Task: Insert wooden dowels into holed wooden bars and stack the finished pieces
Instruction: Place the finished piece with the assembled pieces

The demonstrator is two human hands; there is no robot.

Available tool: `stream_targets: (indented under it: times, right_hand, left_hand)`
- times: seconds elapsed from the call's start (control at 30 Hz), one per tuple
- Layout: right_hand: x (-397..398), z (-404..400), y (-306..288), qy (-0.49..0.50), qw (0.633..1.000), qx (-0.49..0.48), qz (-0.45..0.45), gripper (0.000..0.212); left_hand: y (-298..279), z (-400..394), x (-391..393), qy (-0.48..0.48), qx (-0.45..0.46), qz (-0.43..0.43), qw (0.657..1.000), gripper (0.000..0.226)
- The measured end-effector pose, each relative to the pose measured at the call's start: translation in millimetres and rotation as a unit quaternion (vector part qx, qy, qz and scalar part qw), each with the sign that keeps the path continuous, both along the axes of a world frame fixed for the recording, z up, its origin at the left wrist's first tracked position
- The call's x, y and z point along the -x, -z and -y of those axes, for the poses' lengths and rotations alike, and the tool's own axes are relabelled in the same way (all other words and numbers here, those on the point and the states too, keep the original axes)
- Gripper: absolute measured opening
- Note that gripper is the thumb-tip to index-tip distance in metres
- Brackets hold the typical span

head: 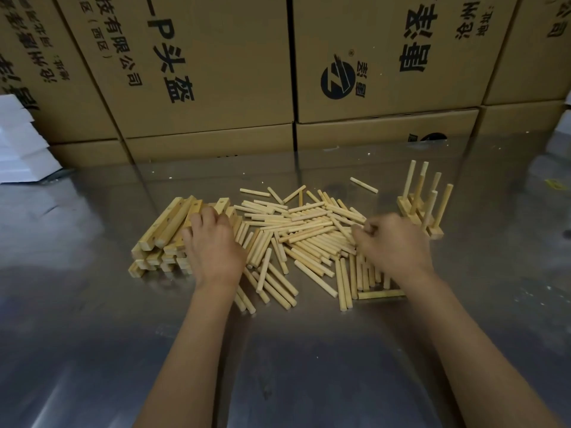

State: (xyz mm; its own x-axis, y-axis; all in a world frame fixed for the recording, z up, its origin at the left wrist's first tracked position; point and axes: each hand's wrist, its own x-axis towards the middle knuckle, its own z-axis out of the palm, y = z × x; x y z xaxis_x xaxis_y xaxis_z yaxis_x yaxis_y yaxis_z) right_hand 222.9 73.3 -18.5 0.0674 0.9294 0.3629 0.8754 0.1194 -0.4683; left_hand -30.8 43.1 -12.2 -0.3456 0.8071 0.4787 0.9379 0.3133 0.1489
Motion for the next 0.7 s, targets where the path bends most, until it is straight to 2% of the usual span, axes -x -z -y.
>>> stream_targets:
  times: [0.1,0.2,0.33,0.5,0.6,0.7]
  right_hand:
    - [21.4,9.3,1.3,-0.103,0.995,-0.006,0.003,0.017]
    - [37.6,16.3,9.5,-0.179,0.983,-0.03,0.017,0.009]
    - [51.6,23.0,16.8,-0.232,0.972,-0.043,0.005,0.011]
    - [79.0,40.4,20.1,-0.287,0.955,-0.063,0.022,0.033]
    - [87.4,44.8,24.8,-0.318,0.946,-0.045,0.039,0.036]
    - [88.1,43.3,28.0,-0.327,0.944,-0.038,0.032,0.03]
  left_hand:
    - [0.5,-1.5,1.3,-0.01,-0.013,0.014,1.0,0.04]
    - [1.6,-0.1,2.6,-0.001,-0.041,0.033,0.999,0.034]
    - [0.8,0.4,-1.4,0.03,-0.035,0.009,0.999,0.028]
    - [5.3,-0.3,-11.2,0.072,0.007,-0.015,0.997,0.032]
    - [4.3,1.2,-9.8,0.083,0.003,0.008,0.997,0.041]
    - [-1.7,3.7,-10.5,0.112,-0.061,0.1,0.987,0.05]
